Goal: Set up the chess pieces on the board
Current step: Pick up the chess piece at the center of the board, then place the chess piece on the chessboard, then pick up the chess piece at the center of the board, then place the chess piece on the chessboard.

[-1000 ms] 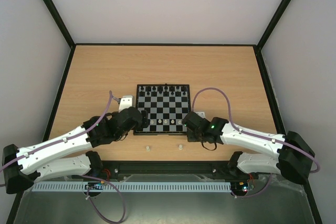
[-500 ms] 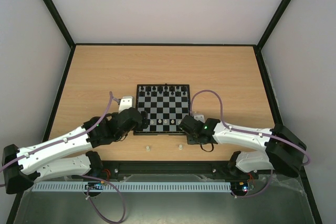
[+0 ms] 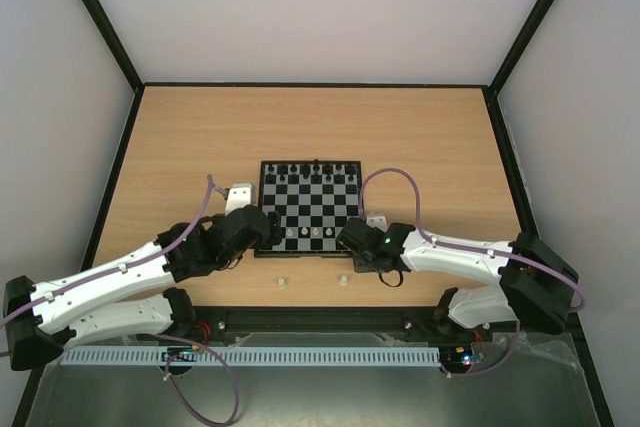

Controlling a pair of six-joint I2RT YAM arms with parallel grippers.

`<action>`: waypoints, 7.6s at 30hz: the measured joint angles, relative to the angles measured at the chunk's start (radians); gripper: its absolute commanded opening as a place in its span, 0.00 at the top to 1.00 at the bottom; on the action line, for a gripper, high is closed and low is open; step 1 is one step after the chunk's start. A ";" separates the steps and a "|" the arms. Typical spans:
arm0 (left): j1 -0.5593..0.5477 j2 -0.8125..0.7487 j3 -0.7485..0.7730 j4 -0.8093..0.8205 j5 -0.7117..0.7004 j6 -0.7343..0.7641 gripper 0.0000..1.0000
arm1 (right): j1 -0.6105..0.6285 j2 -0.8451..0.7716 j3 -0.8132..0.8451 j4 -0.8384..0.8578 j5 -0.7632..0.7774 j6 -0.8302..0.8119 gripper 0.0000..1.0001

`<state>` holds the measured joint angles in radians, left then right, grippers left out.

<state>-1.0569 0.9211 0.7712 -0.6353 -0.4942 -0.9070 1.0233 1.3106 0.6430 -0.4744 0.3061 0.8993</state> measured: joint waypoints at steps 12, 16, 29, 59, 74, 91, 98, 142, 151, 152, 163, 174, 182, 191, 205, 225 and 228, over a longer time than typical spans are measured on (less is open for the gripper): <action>0.000 0.000 0.000 -0.001 -0.002 -0.001 0.01 | 0.006 -0.036 0.122 -0.067 0.007 -0.032 0.98; 0.000 -0.022 0.000 -0.009 -0.007 -0.005 0.01 | 0.020 -0.018 0.223 -0.084 0.004 -0.059 0.99; -0.002 -0.373 0.002 -0.080 -0.040 -0.036 0.01 | 0.076 0.376 0.634 -0.084 -0.053 -0.180 0.99; -0.003 -0.511 0.036 -0.157 -0.056 -0.042 0.01 | 0.103 0.804 1.003 -0.140 -0.105 -0.245 0.99; -0.003 -0.510 0.036 -0.157 -0.056 -0.039 0.01 | 0.103 0.804 1.003 -0.153 -0.083 -0.245 0.97; -0.003 -0.495 0.036 -0.157 -0.056 -0.036 0.00 | 0.103 0.789 0.972 -0.134 -0.097 -0.250 0.66; -0.003 -0.470 0.036 -0.157 -0.056 -0.036 0.00 | 0.103 0.604 0.840 -0.082 -0.080 -0.252 0.48; -0.004 -0.207 -0.072 -0.029 0.010 -0.021 0.01 | 0.076 -0.135 0.086 0.007 0.010 -0.083 0.18; -0.004 -0.218 -0.073 -0.029 0.008 -0.037 0.01 | 0.076 -0.117 0.079 0.039 -0.015 -0.084 0.15; -0.004 -0.218 -0.073 -0.029 0.007 -0.038 0.01 | 0.076 -0.117 0.078 0.043 -0.018 -0.084 0.15; -0.004 -0.215 -0.088 -0.026 0.008 -0.040 0.01 | 0.117 -0.112 0.050 0.069 -0.082 -0.079 0.35; -0.004 -0.222 -0.092 -0.022 0.008 -0.040 0.01 | 0.287 0.021 0.071 0.023 -0.041 0.002 0.52; -0.004 -0.232 -0.094 -0.021 0.010 -0.040 0.01 | 0.298 0.045 0.088 0.001 -0.016 0.036 0.76; -0.004 -0.238 -0.094 -0.021 0.018 -0.040 0.01 | 0.299 0.045 0.104 -0.021 -0.008 0.050 0.92; -0.004 -0.246 -0.099 -0.020 0.024 -0.040 0.00 | 0.248 0.137 0.430 -0.127 0.063 -0.046 0.90; -0.004 -0.246 -0.099 -0.020 0.024 -0.039 0.00 | 0.094 0.366 0.514 -0.060 -0.059 -0.214 0.92; -0.004 -0.246 -0.099 -0.020 0.024 -0.039 0.01 | 0.086 0.380 0.514 -0.053 -0.070 -0.222 0.92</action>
<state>-1.0611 0.6746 0.6720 -0.6556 -0.4698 -0.9463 1.1091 1.6909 1.1568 -0.5278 0.2363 0.6773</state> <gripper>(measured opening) 0.994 0.091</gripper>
